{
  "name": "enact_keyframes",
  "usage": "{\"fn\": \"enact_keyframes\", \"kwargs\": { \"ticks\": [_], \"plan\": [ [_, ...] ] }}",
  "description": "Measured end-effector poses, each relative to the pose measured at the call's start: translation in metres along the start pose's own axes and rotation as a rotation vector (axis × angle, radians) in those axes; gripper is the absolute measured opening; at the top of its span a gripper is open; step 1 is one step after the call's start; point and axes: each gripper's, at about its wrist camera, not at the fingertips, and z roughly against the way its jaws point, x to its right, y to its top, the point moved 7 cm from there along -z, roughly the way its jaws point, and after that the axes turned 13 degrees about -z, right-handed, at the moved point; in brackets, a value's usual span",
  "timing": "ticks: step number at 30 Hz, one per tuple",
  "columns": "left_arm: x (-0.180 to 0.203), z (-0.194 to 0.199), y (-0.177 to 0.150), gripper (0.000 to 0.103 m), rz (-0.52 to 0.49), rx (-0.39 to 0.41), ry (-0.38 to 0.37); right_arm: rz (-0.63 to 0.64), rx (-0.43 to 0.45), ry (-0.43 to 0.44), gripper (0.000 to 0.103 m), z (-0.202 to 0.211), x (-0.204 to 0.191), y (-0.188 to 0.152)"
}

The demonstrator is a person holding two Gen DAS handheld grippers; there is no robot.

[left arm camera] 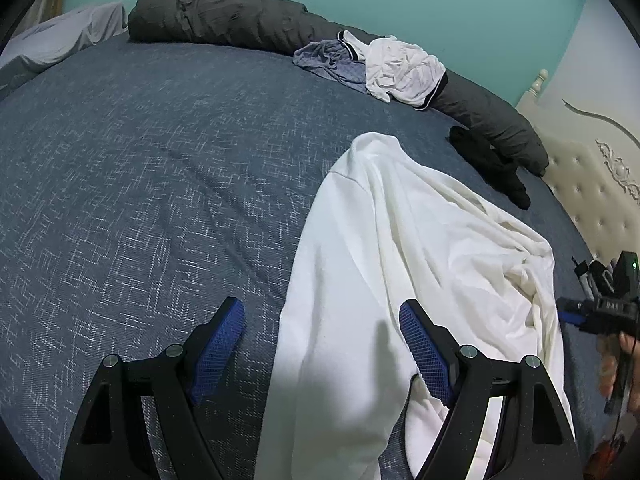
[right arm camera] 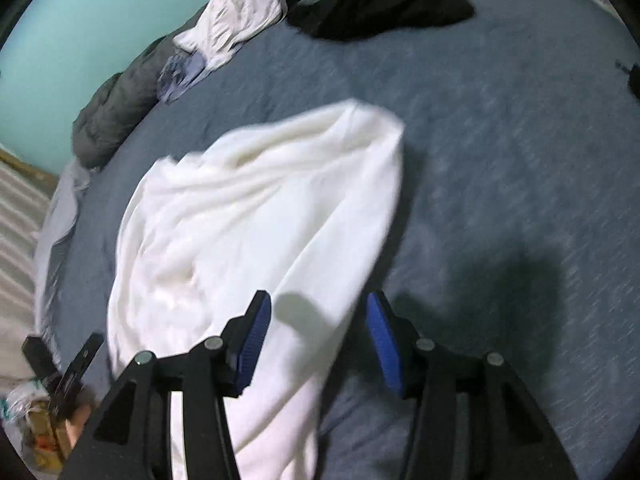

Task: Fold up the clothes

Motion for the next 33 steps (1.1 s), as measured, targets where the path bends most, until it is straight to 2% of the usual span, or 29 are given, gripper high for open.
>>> {"fn": "enact_keyframes", "kwargs": {
  "ticks": [2,3,4,6,7,9,13,22,26,30,33],
  "plan": [
    [-0.001,0.0,0.0,0.083,0.006,0.0,0.0,0.04,-0.023,-0.012,0.051,-0.006,-0.005,-0.01],
    [-0.002,0.0,0.0,0.083,0.009,-0.001,0.0,0.056,-0.026,-0.02,0.039,-0.008,-0.007,-0.013],
    [-0.002,0.0,-0.001,0.083,0.012,-0.001,0.0,0.066,-0.02,-0.022,0.019,-0.007,-0.007,-0.013],
    [-0.002,0.0,0.0,0.083,0.015,0.001,-0.004,0.085,-0.003,-0.023,0.006,-0.003,-0.008,-0.012],
    [-0.002,0.001,0.0,0.083,0.014,0.003,-0.003,0.09,0.004,-0.023,0.002,0.001,-0.008,-0.01],
    [-0.002,0.001,0.0,0.083,0.016,0.005,-0.004,0.101,0.023,-0.026,0.001,0.011,-0.004,-0.003],
    [-0.005,0.004,-0.001,0.083,0.022,0.008,-0.006,0.14,0.099,-0.106,0.001,0.039,0.011,0.018],
    [-0.013,0.009,-0.001,0.083,0.047,0.014,-0.016,0.23,0.276,-0.475,0.001,0.089,0.063,0.091],
    [-0.011,0.008,-0.002,0.083,0.041,0.006,-0.02,0.226,0.311,-0.581,0.001,0.096,0.079,0.118],
    [-0.01,0.007,-0.003,0.083,0.04,-0.001,-0.024,0.166,0.309,-0.528,0.019,0.081,0.068,0.117],
    [-0.008,0.007,-0.003,0.083,0.033,-0.007,-0.026,0.218,0.327,-0.483,0.047,0.074,0.046,0.106]
  ]
}}
